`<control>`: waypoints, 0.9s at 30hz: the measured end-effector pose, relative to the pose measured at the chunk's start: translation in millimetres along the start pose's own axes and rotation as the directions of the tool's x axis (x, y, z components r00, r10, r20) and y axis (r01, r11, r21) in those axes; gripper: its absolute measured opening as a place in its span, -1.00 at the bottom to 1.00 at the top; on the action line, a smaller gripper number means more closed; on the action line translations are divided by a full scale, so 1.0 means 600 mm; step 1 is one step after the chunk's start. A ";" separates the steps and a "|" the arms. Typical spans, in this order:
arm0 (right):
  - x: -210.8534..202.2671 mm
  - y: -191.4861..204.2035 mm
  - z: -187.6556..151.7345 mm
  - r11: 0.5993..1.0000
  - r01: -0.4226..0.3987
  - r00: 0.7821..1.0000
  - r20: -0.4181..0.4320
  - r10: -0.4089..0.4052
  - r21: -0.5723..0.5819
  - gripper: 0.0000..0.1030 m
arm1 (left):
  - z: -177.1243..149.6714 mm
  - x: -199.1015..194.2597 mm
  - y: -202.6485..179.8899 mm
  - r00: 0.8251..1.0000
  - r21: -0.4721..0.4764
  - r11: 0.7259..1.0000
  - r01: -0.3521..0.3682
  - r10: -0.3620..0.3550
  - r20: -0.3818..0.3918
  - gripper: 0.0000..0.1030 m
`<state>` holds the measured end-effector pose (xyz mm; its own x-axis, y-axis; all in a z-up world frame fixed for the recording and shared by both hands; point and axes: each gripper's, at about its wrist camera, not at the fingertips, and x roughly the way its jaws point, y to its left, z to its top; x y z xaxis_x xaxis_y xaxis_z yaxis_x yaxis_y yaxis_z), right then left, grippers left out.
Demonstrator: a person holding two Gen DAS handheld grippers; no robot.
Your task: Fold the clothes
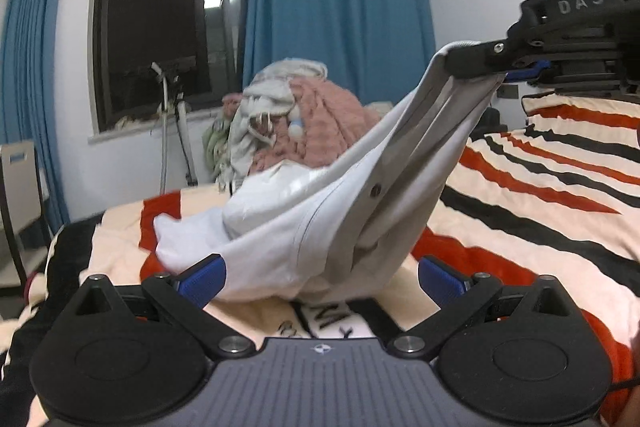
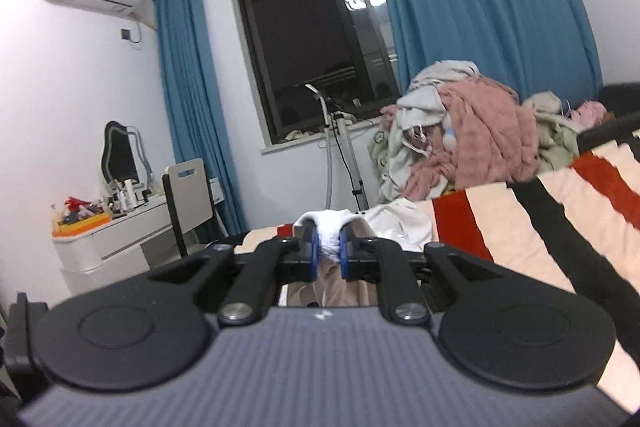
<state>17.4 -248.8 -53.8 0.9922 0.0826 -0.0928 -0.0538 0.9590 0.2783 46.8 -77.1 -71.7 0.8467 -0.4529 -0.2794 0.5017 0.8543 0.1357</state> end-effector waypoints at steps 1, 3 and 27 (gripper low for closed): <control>0.004 -0.001 0.000 1.000 0.011 1.000 0.001 -0.011 0.003 -0.74 | -0.001 0.008 -0.006 1.000 0.010 1.000 -0.008 0.008 0.007 0.99; 0.005 -0.002 -0.006 1.000 0.020 1.000 0.004 -0.020 0.005 -0.74 | -0.001 0.029 -0.016 0.999 0.019 0.999 -0.034 0.034 0.013 0.99; 0.101 -0.059 -0.107 0.941 0.331 0.883 -0.330 -0.334 -0.067 0.46 | 0.005 0.076 0.072 0.899 -0.101 0.895 -0.434 0.437 0.003 0.99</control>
<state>72.1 -260.0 -130.7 0.8572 -0.1579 -0.4902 0.2705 0.9480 0.1676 107.7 -61.5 -76.0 0.9813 -0.0348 -0.1893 0.0634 0.9871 0.1472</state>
